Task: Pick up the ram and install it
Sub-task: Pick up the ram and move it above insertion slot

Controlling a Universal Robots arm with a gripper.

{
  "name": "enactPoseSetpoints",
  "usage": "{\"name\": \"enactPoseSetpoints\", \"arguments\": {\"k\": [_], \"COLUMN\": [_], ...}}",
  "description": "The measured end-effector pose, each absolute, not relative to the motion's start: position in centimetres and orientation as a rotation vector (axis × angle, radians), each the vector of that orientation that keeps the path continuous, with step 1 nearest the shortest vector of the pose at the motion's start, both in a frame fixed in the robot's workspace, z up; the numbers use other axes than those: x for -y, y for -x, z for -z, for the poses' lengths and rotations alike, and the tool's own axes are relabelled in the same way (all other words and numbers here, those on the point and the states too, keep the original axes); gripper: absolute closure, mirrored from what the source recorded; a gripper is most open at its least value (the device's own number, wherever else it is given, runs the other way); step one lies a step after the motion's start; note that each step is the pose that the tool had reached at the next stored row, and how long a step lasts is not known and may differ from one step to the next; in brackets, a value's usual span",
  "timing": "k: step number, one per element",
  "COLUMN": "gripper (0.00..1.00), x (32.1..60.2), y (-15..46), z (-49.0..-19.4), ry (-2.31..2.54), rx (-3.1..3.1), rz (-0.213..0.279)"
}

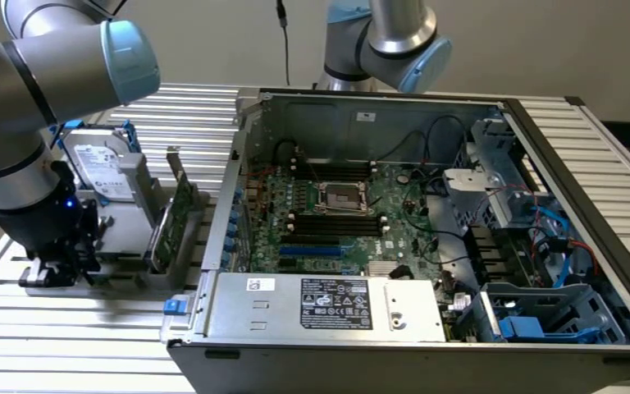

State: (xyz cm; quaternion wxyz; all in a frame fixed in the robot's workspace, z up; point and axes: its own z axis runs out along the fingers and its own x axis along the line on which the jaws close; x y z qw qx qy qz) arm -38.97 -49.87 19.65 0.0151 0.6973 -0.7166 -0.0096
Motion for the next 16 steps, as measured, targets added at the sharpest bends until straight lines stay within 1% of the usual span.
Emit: {"name": "enactPoseSetpoints", "arguments": {"k": [11,16], "gripper": [0.69,0.69], "x": [49.97,50.05], "y": [38.97,38.97], "z": [-19.61,-19.55], "ry": [-2.157,-2.157], "rx": [2.239,2.239], "rz": [0.026,0.032]}}
